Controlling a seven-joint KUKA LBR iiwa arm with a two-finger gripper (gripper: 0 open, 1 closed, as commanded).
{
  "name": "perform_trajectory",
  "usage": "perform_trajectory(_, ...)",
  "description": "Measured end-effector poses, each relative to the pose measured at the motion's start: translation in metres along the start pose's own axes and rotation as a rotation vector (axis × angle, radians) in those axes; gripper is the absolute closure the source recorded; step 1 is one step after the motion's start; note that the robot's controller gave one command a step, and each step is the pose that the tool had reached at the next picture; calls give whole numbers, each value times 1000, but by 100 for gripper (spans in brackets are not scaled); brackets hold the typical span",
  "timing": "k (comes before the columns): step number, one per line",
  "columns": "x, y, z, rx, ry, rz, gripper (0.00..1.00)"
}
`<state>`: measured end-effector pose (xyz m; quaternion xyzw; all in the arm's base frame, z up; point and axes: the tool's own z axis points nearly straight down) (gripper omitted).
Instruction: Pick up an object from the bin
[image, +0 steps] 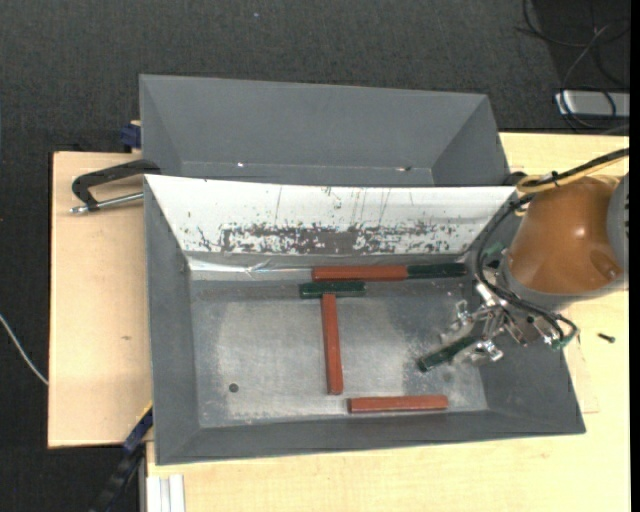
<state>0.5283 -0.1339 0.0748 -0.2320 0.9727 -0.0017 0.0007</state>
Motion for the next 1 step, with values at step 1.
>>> perform_trajectory(1,-14,8,-170,3,-9,-62,100)
